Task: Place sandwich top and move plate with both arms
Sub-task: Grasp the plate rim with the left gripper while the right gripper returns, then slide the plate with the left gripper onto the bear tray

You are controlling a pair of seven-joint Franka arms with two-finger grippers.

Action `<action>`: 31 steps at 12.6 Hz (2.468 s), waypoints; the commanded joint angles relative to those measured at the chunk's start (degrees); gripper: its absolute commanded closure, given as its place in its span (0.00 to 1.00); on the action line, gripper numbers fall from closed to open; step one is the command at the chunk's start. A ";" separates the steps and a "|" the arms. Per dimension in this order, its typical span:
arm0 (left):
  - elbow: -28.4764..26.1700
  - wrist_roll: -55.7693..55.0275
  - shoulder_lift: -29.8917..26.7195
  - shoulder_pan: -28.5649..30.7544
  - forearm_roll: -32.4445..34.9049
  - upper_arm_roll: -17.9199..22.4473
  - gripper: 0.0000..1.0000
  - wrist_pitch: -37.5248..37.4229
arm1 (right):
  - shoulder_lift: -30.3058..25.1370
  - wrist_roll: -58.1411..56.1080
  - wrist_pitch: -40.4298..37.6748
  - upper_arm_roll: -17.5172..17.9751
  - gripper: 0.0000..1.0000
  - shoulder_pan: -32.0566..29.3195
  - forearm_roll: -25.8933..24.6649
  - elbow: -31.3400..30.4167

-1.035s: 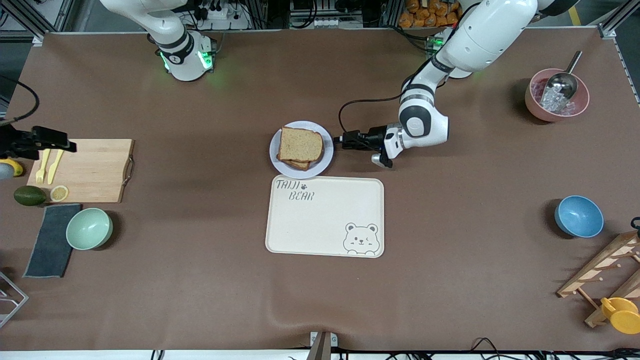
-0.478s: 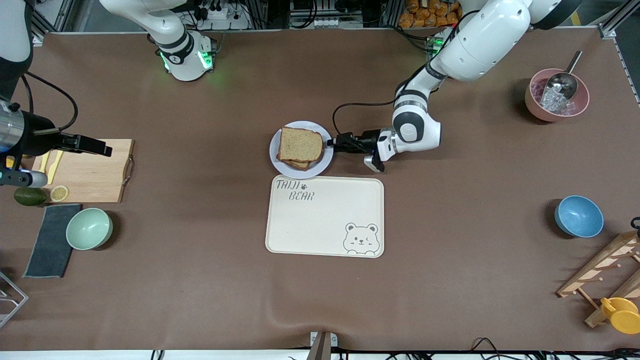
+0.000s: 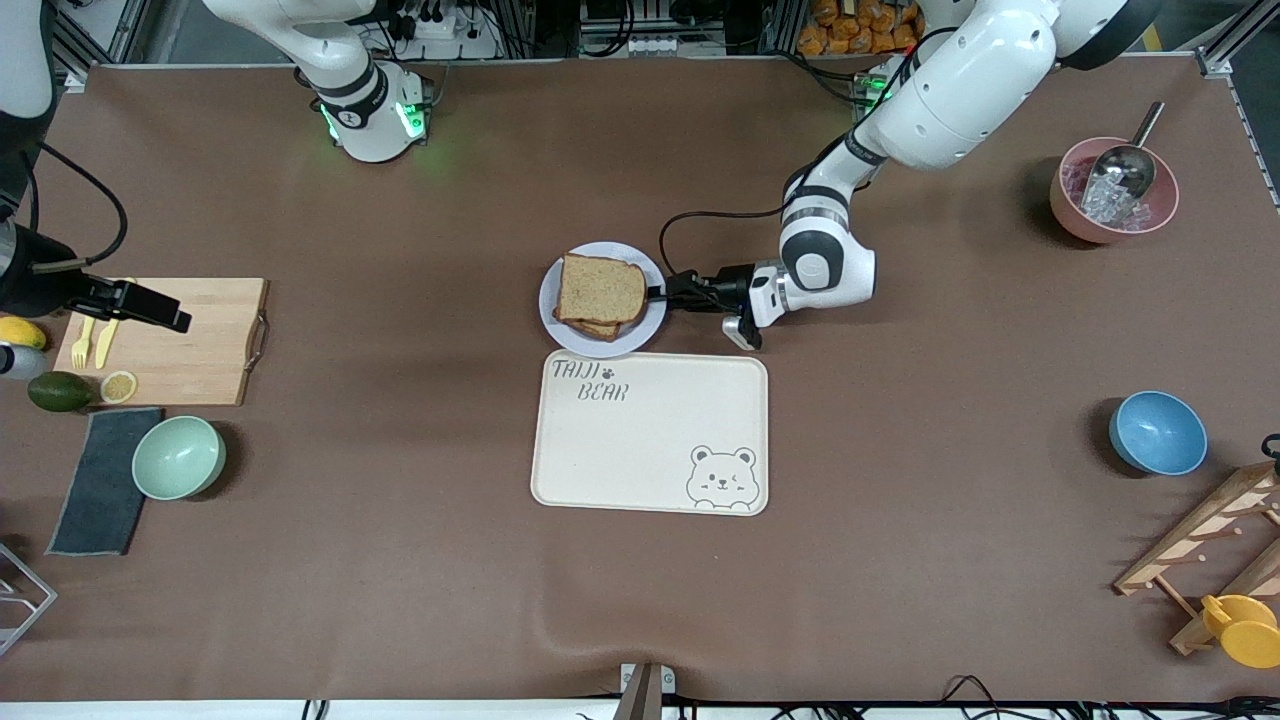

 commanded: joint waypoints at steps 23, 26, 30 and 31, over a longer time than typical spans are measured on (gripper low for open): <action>1.17 14.54 1.90 15.85 -11.23 -13.77 1.00 -10.61 | -6.35 2.50 4.77 2.81 0.00 -3.98 -2.04 -4.47; 2.92 11.56 0.23 18.66 -10.45 -13.68 1.00 -10.44 | -6.35 2.50 4.85 2.81 0.00 -4.07 -2.13 -4.47; 8.37 4.70 0.40 19.20 -5.45 -10.35 1.00 -8.25 | -6.35 2.41 4.68 2.46 0.00 -3.98 -2.13 -4.38; 9.25 2.95 0.58 19.02 -3.26 -8.77 1.00 -8.15 | -6.35 2.41 4.68 2.46 0.00 -3.98 -2.13 -4.47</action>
